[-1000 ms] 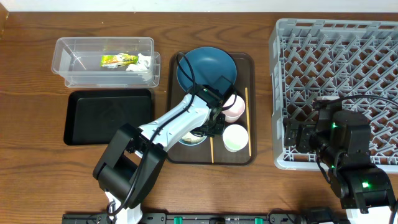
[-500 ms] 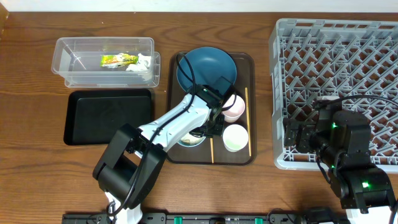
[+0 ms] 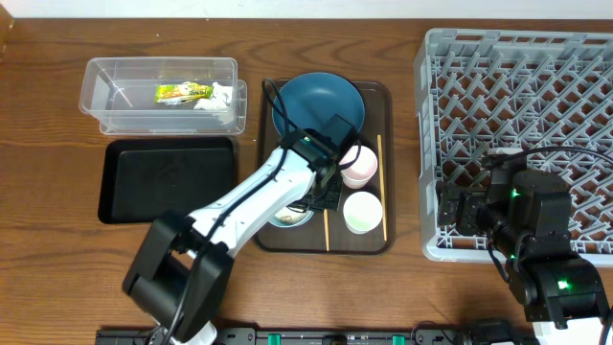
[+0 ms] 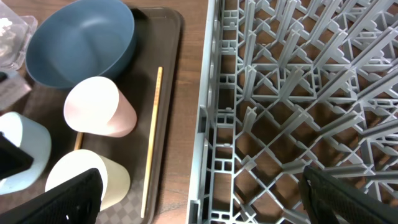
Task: Sort waste into correct bins and load items into the dishwasher rack
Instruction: 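Tip the bowl over the black tray to dump the rice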
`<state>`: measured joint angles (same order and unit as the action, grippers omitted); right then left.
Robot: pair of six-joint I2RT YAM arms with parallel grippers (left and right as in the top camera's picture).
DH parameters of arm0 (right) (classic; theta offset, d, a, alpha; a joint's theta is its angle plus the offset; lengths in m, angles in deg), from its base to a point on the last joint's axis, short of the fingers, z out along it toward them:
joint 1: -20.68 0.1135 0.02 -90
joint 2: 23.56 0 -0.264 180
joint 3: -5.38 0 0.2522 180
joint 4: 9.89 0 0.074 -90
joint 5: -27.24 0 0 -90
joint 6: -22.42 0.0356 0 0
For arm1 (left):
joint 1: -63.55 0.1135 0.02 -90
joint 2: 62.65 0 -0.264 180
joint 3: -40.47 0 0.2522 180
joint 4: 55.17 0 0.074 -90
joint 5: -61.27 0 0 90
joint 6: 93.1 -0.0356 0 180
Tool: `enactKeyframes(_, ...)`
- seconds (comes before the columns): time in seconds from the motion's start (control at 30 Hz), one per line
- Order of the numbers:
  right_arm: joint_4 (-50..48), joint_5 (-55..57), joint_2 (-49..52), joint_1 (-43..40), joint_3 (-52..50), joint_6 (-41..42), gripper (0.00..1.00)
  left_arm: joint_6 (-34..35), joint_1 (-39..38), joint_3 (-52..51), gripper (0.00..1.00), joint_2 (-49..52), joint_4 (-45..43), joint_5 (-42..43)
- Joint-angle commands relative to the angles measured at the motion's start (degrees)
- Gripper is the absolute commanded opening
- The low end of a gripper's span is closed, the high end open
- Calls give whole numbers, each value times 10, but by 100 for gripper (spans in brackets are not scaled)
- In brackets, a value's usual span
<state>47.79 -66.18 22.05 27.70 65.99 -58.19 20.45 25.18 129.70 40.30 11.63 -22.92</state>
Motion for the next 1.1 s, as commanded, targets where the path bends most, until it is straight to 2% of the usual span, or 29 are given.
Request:
enactKeyframes(0.0,1,2,-2,5,10,-9,99,-29,2,0,6,-29,7,-7)
enactKeyframes(0.1,1,2,-2,5,10,-9,99,-56,10,1,6,-45,9,-7)
enactKeyframes(0.4,0,2,-2,5,10,-9,99,-69,89,1,6,-124,9,3)
enactKeyframes(0.6,1,2,-2,5,10,-9,99,-122,205,1,6,-162,9,98)
enactKeyframes(0.73,2,2,-2,5,10,-9,99,-150,294,0,6,-160,9,175)
enactKeyframes(1.07,4,2,-2,5,10,-9,99,-268,503,-9,6,-150,21,386)
